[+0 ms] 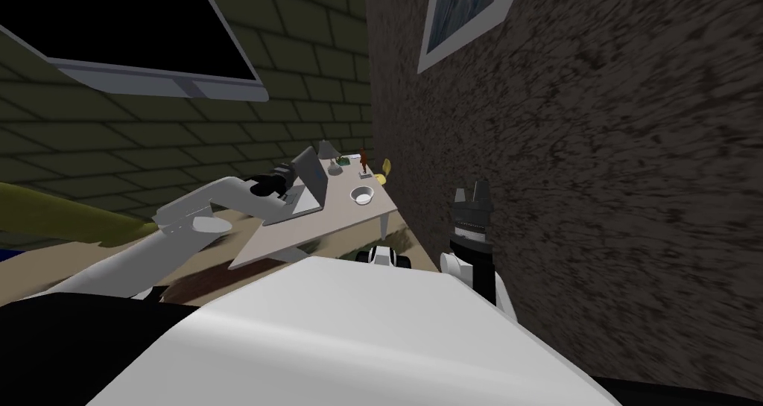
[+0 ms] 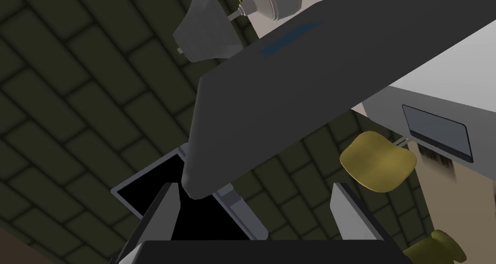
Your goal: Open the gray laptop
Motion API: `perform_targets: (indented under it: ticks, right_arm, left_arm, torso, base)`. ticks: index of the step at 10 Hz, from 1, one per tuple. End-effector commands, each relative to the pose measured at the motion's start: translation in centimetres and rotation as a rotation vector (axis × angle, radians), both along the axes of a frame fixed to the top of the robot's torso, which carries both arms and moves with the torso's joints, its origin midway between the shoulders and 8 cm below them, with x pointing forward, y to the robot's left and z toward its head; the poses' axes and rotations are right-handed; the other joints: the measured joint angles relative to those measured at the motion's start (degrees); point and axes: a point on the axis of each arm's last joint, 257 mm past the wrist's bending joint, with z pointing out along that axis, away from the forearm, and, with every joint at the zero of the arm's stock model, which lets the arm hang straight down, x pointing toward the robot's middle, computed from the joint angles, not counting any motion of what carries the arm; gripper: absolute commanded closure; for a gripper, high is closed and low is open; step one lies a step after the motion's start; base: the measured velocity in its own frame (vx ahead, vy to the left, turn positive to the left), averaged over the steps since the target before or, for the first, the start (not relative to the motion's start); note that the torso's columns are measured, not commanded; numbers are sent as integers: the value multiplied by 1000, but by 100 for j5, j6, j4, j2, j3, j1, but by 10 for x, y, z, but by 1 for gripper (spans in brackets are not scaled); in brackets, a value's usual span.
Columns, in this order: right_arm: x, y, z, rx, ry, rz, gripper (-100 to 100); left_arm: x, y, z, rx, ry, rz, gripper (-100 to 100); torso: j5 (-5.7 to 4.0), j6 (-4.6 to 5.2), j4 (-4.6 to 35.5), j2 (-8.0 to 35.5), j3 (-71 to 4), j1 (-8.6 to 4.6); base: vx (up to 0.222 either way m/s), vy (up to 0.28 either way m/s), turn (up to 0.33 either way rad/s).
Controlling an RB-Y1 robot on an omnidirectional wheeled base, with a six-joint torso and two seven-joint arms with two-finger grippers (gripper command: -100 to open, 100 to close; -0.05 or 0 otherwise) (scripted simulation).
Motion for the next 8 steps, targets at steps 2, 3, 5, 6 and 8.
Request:
perform_targets:
  ticks: [2,3,5,6,8]
  right_arm:
    - [0,0,0,0,0,0,0]
    - [0,0,0,0,0,0,0]
    - [0,0,0,0,0,0,0]
    - [0,0,0,0,0,0,0]
    - [0,0,0,0,0,0,0]
  left_arm:
    - [0,1,0,0,1,3,100]
    - [6,5,-4,-68,-37,0,100]
    - [12,8,-9,-136,-75,-2,100]
    - [16,10,-11,-170,-94,-4,100]
    - [22,13,-17,-238,-133,-7,100]
  torso:
    - [2,-1,1,3,2,4]
    - [2,0,0,2,2,3]
    - [10,-1,6,24,16,29]
    - [6,-1,5,19,13,14]
    - [-1,1,-2,-4,-2,-8]
  base:
    - [0,0,0]
    - [-53,57,26]
    - [-103,109,18]
    - [-107,110,14]
    - [-91,90,20]
